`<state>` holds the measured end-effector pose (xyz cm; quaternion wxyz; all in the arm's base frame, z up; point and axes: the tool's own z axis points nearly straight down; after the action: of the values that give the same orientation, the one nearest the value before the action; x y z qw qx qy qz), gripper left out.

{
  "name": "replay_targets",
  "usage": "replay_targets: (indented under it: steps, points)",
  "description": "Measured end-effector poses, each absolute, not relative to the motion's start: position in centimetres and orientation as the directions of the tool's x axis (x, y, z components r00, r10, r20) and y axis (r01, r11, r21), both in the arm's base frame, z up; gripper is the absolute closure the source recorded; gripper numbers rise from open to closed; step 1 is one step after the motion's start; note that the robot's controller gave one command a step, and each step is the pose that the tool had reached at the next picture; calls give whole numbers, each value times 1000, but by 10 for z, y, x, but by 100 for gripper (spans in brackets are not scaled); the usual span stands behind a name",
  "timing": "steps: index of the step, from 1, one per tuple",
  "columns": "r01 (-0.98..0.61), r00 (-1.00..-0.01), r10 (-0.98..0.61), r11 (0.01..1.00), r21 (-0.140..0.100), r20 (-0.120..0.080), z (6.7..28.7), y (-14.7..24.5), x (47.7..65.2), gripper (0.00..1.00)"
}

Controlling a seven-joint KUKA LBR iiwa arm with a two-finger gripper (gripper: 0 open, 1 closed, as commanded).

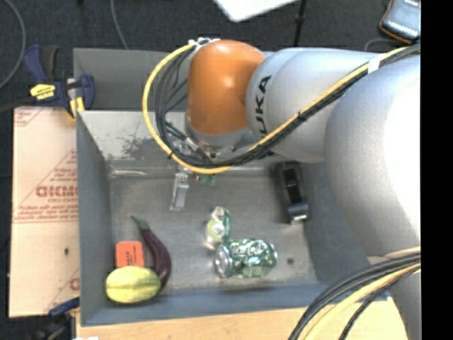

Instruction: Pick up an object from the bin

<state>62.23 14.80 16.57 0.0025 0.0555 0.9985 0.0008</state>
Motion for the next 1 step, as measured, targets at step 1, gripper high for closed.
replay_targets:
  steps: [1]
  points:
    - [104,-995,104,995,-1,2,195,168,612,0]
